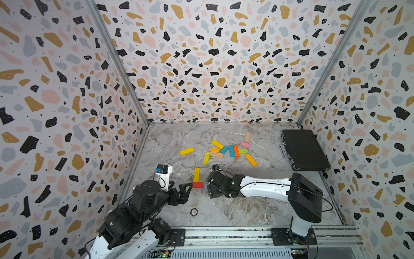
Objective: Assemble the letter h with building blocks
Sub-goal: Assemble the building block at the center of the board.
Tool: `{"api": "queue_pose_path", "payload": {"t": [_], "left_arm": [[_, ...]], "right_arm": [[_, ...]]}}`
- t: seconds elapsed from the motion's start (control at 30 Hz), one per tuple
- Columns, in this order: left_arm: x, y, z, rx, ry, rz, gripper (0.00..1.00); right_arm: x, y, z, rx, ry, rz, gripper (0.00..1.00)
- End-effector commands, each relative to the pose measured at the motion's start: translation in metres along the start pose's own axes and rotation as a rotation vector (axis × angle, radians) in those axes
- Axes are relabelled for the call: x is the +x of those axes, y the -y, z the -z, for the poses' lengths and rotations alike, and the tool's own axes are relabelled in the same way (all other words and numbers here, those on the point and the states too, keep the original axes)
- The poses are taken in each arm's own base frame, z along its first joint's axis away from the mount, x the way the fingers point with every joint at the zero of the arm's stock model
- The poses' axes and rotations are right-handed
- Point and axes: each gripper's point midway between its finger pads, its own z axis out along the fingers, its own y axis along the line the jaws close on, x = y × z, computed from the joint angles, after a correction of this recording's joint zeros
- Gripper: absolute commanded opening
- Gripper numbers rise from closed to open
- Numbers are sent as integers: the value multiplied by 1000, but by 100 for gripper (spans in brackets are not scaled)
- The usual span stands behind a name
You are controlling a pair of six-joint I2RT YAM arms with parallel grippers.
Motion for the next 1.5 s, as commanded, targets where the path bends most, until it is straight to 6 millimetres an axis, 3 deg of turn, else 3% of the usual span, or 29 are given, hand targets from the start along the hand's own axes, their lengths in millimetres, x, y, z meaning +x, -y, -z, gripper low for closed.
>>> {"api": "queue_pose_path", "payload": {"t": [0.0, 0.27, 0.5, 1.47], "left_arm": [[-5, 0, -4, -3, 17, -3, 99], [-1, -3, -7, -19, 3, -5, 99], [0, -4, -8, -27, -1, -9, 99], [6, -8, -15, -40, -20, -6, 99]], "right_arm": [[9, 2, -5, 26, -28, 55, 84], [21, 15, -21, 89, -48, 34, 83], [17, 22, -29, 135, -18, 10, 81], [4, 16, -41, 138, 10, -5, 81]]}}
